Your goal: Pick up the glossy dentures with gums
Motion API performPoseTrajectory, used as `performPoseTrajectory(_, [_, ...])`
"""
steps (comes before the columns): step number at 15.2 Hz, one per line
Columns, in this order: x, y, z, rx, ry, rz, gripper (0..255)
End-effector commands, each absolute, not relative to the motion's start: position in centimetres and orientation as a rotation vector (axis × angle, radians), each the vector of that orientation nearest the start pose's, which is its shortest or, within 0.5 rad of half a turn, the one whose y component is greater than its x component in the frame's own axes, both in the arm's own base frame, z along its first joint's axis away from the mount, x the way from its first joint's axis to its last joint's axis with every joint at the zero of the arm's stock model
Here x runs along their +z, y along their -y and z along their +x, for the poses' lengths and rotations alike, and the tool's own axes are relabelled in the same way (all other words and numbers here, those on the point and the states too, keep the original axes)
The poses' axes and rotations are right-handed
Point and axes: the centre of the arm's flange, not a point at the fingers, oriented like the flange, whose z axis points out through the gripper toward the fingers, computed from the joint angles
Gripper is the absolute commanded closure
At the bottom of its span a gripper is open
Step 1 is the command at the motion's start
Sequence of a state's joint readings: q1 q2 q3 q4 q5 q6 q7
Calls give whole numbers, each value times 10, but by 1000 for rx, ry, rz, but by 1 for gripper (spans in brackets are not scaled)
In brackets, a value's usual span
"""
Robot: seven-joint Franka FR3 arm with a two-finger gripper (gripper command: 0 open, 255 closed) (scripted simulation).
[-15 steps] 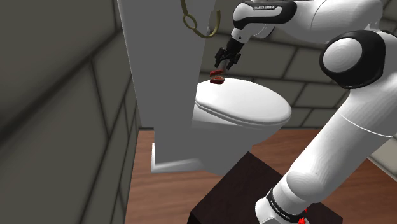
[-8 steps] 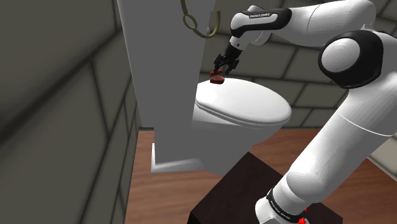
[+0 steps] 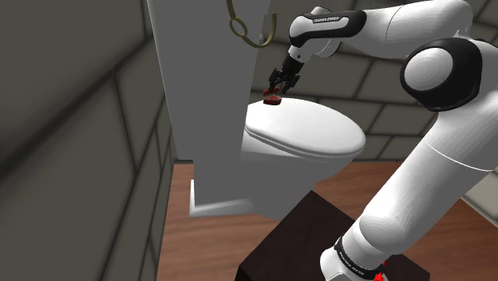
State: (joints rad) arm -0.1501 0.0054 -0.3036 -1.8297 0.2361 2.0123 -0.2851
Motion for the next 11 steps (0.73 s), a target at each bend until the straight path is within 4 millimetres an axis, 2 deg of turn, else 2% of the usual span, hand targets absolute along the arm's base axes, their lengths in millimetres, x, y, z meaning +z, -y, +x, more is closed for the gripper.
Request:
performPoseTrajectory(1, [536, 242, 530, -354, -371, -2954, 255])
performPoseTrajectory(11, [585, 242, 530, -354, -371, -2954, 255])
